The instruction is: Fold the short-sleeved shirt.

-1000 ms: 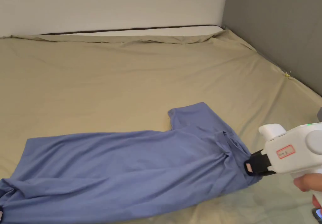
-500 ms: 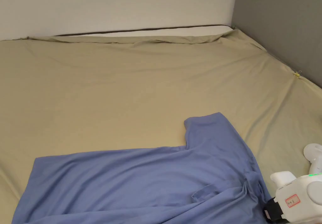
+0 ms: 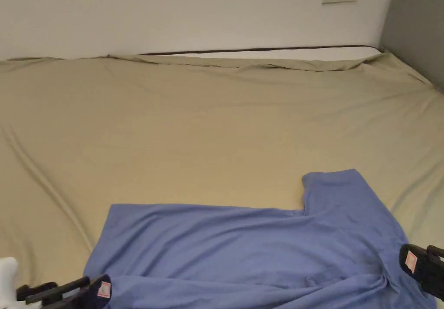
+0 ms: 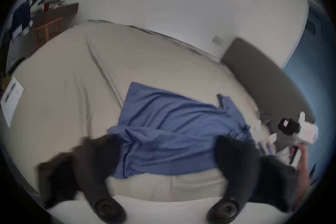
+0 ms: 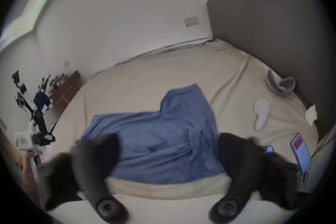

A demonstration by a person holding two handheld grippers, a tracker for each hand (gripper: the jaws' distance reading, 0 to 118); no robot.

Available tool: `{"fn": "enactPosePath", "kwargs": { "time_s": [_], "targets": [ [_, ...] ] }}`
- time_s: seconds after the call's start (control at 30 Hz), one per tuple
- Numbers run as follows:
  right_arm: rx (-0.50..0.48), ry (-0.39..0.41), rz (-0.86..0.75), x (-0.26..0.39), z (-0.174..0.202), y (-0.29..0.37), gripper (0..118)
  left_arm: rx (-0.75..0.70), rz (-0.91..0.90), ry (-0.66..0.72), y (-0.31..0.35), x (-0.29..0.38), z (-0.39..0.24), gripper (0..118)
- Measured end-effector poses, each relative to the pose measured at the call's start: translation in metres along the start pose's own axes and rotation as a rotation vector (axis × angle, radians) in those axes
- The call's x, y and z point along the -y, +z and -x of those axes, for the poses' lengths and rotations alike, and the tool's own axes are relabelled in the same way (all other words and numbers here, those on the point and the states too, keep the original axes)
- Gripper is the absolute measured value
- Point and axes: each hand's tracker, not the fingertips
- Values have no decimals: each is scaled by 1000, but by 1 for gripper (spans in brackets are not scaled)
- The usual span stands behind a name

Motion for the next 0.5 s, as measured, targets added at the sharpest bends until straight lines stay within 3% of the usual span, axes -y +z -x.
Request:
{"fn": "enactPosePath", "kwargs": {
  "time_s": [0.03, 0.07, 0.17, 0.23, 0.27, 0.3, 0.33, 0.43, 0.5],
  "targets": [
    [1, 38, -6, 10, 10, -7, 2, -33, 22, -46, -10, 6, -7, 0],
    [33, 46, -3, 18, 16, -9, 2, -64, 40, -51, -21, 11, -11, 0],
    [-99, 14, 81, 22, 30, -13, 2, -11, 115, -41, -62, 4, 12, 0],
    [-99, 18, 57, 21, 33, -32, 2, -15, 88, -17, -82, -15, 2, 0],
    [-105, 31, 52, 17, 35, -33, 2, -22, 71, -20, -96, -29, 6, 8],
    [-107, 47, 48, 13, 36, -34, 2, -66, 62, -50, -114, -48, 11, 70],
    [-104, 60, 43, 11, 35, -36, 2, -117, 50, -94, -131, -65, 11, 117],
    [-122, 49, 36, 5, 32, -37, 2, -177, 92, -210, -204, -112, 28, 118],
    [-126, 31, 44, 6, 30, -39, 2, -238, 237, -231, -251, -123, 39, 118]
  ]
}}
